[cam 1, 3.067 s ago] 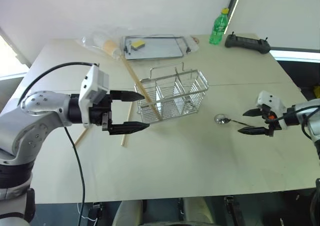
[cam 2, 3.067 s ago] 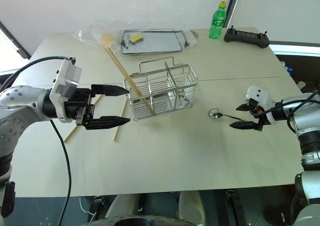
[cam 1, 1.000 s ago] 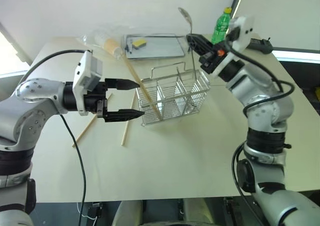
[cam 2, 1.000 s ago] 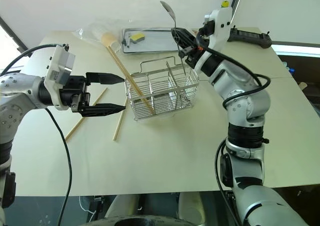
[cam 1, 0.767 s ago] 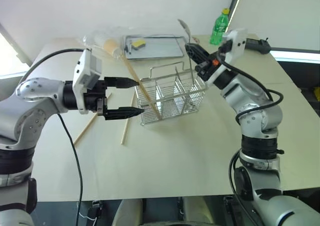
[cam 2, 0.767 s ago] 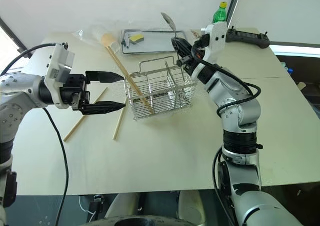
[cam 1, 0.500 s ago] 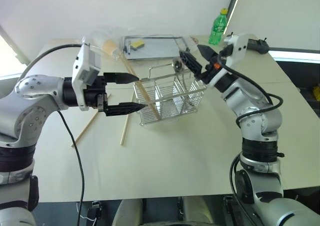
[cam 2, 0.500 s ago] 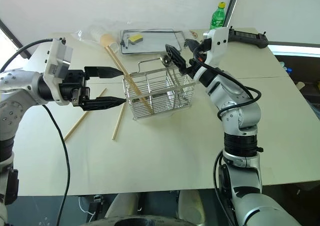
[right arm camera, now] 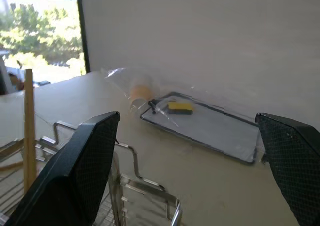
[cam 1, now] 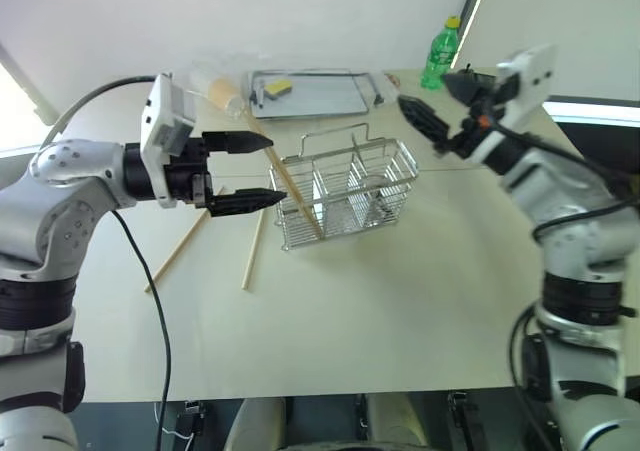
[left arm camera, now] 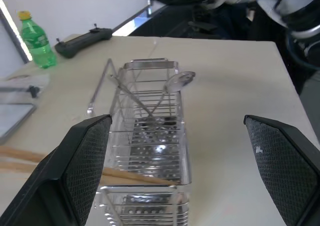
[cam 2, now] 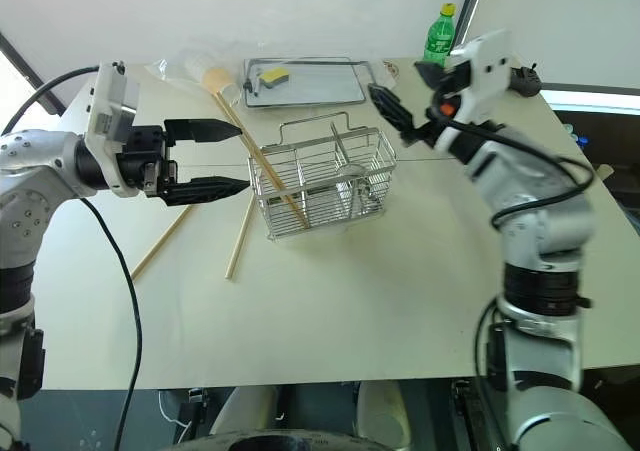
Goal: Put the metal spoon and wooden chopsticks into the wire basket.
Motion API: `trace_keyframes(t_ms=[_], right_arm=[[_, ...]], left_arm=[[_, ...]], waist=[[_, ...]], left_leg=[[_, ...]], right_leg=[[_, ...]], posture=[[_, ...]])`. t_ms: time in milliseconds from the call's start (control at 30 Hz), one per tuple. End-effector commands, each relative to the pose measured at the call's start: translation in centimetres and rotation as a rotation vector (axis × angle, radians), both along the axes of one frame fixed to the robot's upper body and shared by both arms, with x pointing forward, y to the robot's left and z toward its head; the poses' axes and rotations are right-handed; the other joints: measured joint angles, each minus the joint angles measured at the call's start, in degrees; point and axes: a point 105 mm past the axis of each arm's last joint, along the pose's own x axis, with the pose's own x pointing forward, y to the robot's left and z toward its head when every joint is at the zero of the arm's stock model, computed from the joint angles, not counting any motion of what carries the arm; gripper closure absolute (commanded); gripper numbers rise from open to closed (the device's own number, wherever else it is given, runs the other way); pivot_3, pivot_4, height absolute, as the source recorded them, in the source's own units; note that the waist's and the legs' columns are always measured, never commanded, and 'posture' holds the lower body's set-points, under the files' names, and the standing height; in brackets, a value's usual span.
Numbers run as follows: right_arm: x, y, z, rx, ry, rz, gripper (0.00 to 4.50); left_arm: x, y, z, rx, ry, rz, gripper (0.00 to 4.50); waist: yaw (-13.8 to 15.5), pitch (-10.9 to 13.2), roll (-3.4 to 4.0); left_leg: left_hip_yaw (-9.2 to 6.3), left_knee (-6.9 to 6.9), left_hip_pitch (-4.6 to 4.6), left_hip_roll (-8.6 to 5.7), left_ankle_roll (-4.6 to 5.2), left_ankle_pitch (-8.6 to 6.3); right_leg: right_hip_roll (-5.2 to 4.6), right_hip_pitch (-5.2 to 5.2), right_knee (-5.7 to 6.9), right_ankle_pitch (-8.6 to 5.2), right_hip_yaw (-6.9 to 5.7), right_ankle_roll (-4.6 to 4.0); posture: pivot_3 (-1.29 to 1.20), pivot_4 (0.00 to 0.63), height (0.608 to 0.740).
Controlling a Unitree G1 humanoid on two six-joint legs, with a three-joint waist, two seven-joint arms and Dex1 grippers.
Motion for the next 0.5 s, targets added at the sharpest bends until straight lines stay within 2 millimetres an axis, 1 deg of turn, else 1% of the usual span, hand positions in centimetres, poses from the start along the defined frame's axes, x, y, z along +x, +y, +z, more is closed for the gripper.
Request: trace_keyframes(t_ms=[33,100,133,200,267,300,367,433,500], right_arm=[[-4.7,-0.7,1.7,-0.134,0.009,0.171,0.05],[-6.6,-1.0,1.0,-0.220,0.072,0.235,0.05],[-7.8,-1.1,0.0,-0.280,0.116,0.274,0.05],[-10.0,-1.0,-2.1,-0.368,0.216,0.353,0.05],[-11.5,-0.8,-3.7,-0.389,0.290,0.403,0.05],[-12.0,-0.6,-4.4,-0.387,0.314,0.416,0.05],[-12.7,-0.3,-5.7,-0.386,0.341,0.423,0.05],[-12.8,0.0,-6.8,-0.376,0.340,0.396,0.05],[-12.6,0.3,-7.2,-0.346,0.327,0.368,0.05]], left_arm=[[1.2,2.8,3.0,-0.041,-0.072,0.152,0.00],[1.9,4.4,3.1,-0.020,-0.065,0.228,0.00],[2.5,5.3,2.8,0.019,-0.051,0.278,0.00],[3.5,7.1,1.7,0.106,-0.008,0.371,0.00],[4.6,8.6,0.1,0.185,0.062,0.453,0.00],[5.2,9.2,-0.8,0.227,0.096,0.492,0.00],[6.1,10.8,-2.9,0.317,0.172,0.566,0.00],[7.0,12.4,-5.4,0.415,0.221,0.643,0.00],[7.6,13.2,-7.4,0.473,0.287,0.680,0.00]], waist=[[-0.04,0.00,-0.01],[-0.21,-0.02,-0.05],[-0.42,-0.02,-0.06],[-0.25,-0.03,-0.08],[-0.23,-0.03,-0.08],[-0.06,-0.02,-0.07],[0.15,-0.01,-0.10],[0.25,-0.04,-0.23],[0.36,-0.05,-0.29]], left_leg=[[0.01,0.00,0.00,0.00,0.04,-0.03],[0.01,-0.04,0.08,0.02,0.14,-0.08],[0.04,-0.08,0.12,0.02,0.16,-0.10],[0.10,-0.16,0.17,0.05,0.17,-0.11],[0.09,-0.18,0.20,0.06,0.17,-0.11],[0.13,-0.17,0.21,0.06,0.17,-0.11],[0.14,-0.05,0.20,0.04,0.16,-0.11],[0.11,0.10,0.15,0.05,0.14,-0.12],[0.12,0.15,0.13,0.06,0.12,-0.12]], right_leg=[[0.00,0.01,-0.02,-0.02,-0.01,0.02],[-0.01,0.08,-0.04,-0.05,-0.04,0.04],[-0.01,0.09,-0.04,-0.07,-0.02,0.04],[-0.01,0.09,-0.04,-0.10,0.00,0.03],[0.00,0.10,-0.02,-0.14,-0.01,0.06],[0.00,0.10,-0.01,-0.25,0.01,0.23],[-0.06,0.16,-0.01,-0.25,0.01,0.25],[-0.08,0.20,-0.03,-0.37,-0.01,0.04],[-0.14,0.19,-0.06,-0.37,0.00,0.01]], posture=[[0.00,0.150,0.709],[0.00,0.150,0.709],[0.00,0.150,0.709],[0.00,0.150,0.709],[0.00,0.150,0.709],[0.00,0.150,0.709],[0.00,0.150,0.709],[0.00,0.150,0.709],[0.00,0.150,0.709]])
